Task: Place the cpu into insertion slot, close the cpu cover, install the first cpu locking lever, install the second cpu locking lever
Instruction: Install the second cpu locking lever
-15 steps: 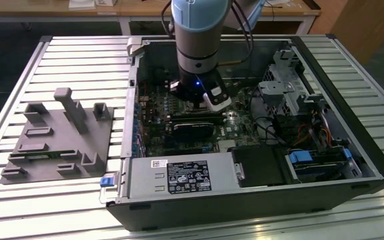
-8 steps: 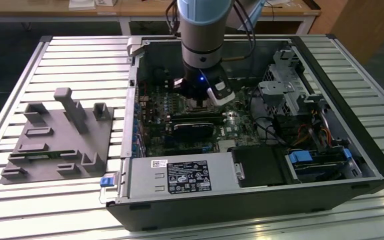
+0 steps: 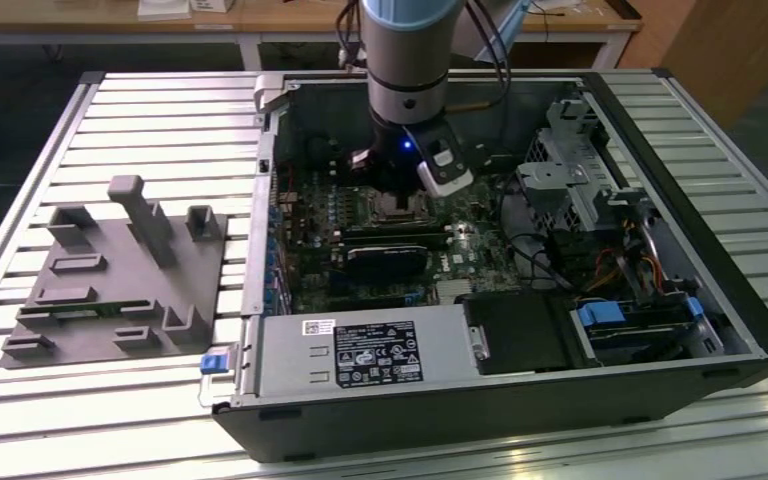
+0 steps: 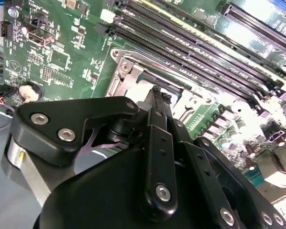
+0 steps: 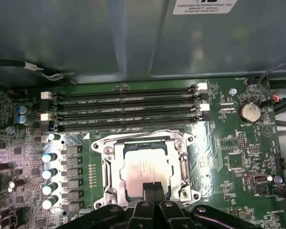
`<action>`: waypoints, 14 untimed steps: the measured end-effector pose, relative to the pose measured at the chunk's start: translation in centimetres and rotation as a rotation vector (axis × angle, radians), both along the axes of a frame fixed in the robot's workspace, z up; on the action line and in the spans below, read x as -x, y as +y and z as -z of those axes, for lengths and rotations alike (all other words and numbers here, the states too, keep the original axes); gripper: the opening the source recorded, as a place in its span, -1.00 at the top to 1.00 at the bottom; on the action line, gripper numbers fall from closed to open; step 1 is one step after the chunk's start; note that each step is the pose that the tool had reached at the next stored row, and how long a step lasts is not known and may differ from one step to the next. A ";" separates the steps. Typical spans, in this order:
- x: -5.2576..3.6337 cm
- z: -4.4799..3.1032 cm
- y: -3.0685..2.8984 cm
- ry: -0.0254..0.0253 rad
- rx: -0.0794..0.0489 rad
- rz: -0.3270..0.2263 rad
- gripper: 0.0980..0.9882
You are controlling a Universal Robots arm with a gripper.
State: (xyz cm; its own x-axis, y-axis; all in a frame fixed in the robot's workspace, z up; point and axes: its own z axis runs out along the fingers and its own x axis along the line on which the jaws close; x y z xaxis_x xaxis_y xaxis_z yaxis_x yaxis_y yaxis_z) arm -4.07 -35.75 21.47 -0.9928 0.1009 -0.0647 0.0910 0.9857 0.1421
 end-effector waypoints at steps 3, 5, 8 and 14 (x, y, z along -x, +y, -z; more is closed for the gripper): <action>-0.10 0.00 0.38 0.0013 0.014 0.000 0.98; -0.10 0.00 0.50 0.0013 0.015 0.000 0.98; -0.10 0.00 0.70 0.0013 0.015 0.000 0.98; -0.10 0.00 1.36 0.0014 0.015 0.000 0.98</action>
